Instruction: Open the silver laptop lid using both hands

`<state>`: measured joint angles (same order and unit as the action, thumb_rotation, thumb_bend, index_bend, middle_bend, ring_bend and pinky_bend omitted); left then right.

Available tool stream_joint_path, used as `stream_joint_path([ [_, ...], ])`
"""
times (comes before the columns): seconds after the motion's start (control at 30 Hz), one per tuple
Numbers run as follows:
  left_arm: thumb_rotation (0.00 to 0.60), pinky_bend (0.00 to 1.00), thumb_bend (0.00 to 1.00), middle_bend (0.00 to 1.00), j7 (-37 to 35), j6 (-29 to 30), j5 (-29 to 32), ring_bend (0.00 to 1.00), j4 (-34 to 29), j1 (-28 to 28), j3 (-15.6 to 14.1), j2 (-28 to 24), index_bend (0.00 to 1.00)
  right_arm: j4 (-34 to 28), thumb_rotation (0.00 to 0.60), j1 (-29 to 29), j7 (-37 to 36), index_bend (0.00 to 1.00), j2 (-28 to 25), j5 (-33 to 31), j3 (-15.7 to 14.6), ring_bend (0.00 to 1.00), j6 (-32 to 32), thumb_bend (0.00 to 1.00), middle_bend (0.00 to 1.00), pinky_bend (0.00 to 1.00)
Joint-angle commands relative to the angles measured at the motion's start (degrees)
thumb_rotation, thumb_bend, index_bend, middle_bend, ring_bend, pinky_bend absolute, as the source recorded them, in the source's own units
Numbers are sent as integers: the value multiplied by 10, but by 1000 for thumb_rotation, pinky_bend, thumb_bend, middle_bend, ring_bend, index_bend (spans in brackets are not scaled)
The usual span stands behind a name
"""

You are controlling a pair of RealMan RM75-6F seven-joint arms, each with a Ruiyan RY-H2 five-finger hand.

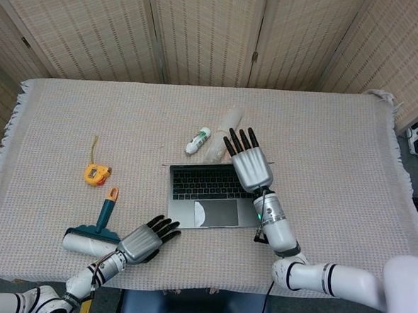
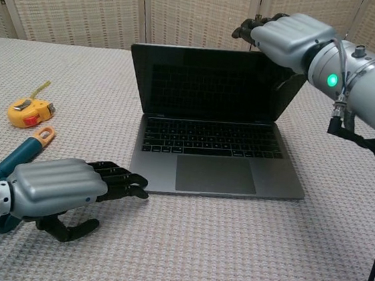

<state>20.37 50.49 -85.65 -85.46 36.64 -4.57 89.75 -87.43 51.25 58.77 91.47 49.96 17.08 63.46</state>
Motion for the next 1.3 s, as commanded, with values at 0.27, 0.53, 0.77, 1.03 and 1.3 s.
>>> stream_joint_path([
  [0.27,600,0,658,14,5,2,1,3,-5,0,0,-2,30,39,600,32,-9,0,1,-41,22,0,-9,577,0,0],
  [0.53,600,0,658,14,10,2,2,3,-7,1,-1,-3,30,73,600,50,-10,0,4,-78,27,0,-10,577,0,0],
  [0.77,600,0,657,14,13,5,2,3,-10,0,-2,-4,30,100,600,65,-13,0,3,-102,34,0,-11,577,0,0],
  [1.03,600,0,657,14,16,6,3,3,-12,-1,-2,-5,31,135,600,81,-10,0,7,-134,41,0,-12,577,0,0],
  [1.3,600,0,657,14,18,6,5,3,-12,-1,-2,-5,31,171,600,94,-8,0,13,-163,46,0,-15,577,0,0],
])
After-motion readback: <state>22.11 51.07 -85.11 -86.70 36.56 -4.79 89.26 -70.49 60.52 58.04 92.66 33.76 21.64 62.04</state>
